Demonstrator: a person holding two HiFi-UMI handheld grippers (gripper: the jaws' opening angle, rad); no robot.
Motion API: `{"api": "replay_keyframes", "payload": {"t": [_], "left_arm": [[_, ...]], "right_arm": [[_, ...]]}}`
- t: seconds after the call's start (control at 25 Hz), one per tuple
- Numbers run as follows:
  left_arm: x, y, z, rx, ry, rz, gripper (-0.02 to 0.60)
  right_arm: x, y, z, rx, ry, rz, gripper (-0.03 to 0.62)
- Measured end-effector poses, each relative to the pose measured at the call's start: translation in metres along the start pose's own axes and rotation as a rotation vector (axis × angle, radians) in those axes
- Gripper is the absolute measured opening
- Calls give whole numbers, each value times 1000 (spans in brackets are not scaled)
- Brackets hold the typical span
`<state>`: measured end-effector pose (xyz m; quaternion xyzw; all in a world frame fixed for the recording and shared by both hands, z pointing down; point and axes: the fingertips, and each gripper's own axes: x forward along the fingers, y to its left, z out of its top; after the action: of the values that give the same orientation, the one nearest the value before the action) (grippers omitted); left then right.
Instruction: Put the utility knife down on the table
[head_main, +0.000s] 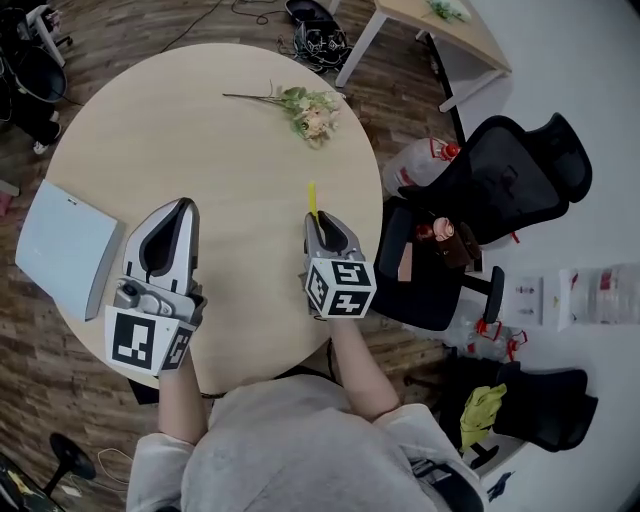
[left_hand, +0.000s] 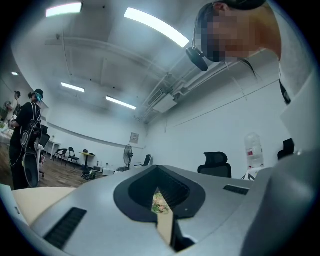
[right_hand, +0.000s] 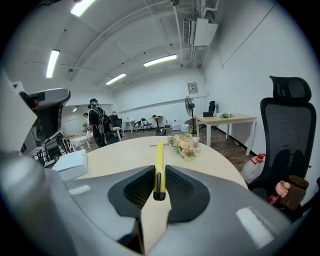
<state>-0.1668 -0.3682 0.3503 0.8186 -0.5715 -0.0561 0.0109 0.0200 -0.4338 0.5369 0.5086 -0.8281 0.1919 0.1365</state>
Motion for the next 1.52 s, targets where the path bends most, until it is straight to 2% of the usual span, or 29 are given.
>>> {"api": "replay_keyframes", "payload": {"t": [0.36,0.6,1.52], "left_arm": [[-2,19,-21,-29,35,45,6],[-2,29,-30,-46,50,68,6],[-4,55,-55,-77,87,122,6]], "right_arm": [[39,0,-52,-7,158,10,75],[60,-5,-79,-64,250,-5,75],[91,-9,-115,-111,382,-25,75]]}}
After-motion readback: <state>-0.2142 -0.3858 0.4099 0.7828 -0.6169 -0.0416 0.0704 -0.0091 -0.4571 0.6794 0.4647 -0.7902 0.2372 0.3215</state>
